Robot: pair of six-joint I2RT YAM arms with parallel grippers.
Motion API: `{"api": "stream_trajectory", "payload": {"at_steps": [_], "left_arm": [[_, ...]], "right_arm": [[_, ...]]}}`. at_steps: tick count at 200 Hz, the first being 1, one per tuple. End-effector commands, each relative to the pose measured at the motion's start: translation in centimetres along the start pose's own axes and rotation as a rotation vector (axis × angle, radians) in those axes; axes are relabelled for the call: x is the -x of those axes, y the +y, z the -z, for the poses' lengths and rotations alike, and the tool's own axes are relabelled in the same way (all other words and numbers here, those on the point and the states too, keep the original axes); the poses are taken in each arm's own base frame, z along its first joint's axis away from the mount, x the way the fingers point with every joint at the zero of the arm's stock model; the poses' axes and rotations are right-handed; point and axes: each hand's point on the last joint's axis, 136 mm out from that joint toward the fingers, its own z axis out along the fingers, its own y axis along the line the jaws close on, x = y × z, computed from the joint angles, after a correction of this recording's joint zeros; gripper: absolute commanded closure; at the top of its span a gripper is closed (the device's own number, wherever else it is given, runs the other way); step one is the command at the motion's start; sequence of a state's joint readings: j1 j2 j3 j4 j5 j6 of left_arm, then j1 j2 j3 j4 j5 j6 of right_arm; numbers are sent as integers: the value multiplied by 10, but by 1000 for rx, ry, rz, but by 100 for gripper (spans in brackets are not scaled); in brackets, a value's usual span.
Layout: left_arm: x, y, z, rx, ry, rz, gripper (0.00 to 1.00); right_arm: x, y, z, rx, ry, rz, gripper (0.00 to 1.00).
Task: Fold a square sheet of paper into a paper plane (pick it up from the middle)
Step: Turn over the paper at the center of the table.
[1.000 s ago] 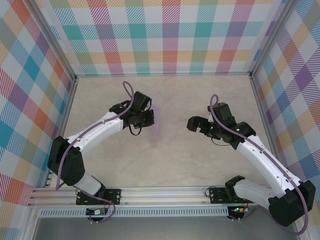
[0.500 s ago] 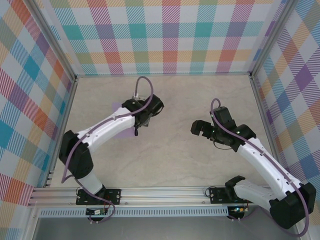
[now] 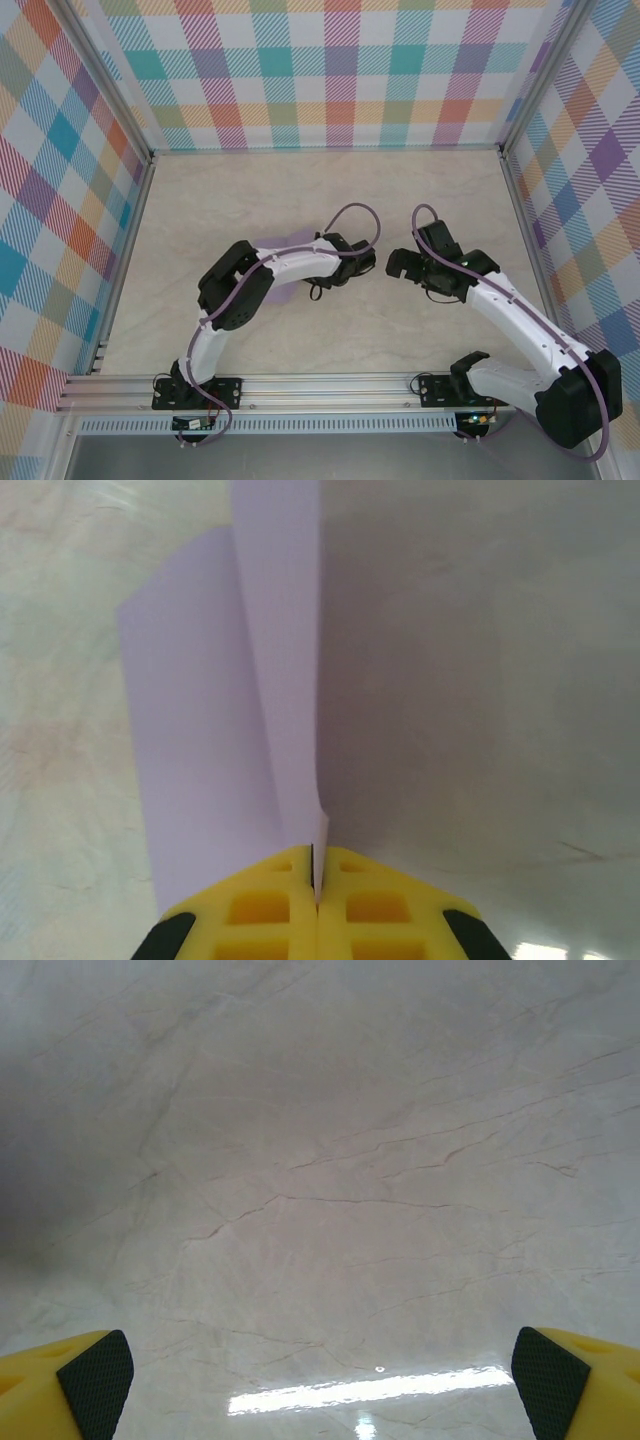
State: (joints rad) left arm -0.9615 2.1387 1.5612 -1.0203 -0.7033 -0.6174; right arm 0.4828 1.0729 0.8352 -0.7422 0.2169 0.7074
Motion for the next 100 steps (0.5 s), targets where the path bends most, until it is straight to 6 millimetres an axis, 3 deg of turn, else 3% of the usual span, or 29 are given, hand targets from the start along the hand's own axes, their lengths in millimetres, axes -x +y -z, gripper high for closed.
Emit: {"api": "stream_trajectory", "payload": {"at_steps": [1, 22, 60, 100], "left_arm": [[0, -32, 8, -87, 12, 30, 96], [-4, -52, 9, -138, 31, 22, 95], [-5, -68, 14, -220, 53, 31, 91], [-5, -86, 32, -403, 87, 61, 76]], "right_arm": [[2, -24, -1, -110, -39, -65, 0], [6, -30, 1, -137, -66, -90, 0], [8, -31, 0, -149, -77, -95, 0], [5, -18, -7, -96, -37, -102, 1]]}}
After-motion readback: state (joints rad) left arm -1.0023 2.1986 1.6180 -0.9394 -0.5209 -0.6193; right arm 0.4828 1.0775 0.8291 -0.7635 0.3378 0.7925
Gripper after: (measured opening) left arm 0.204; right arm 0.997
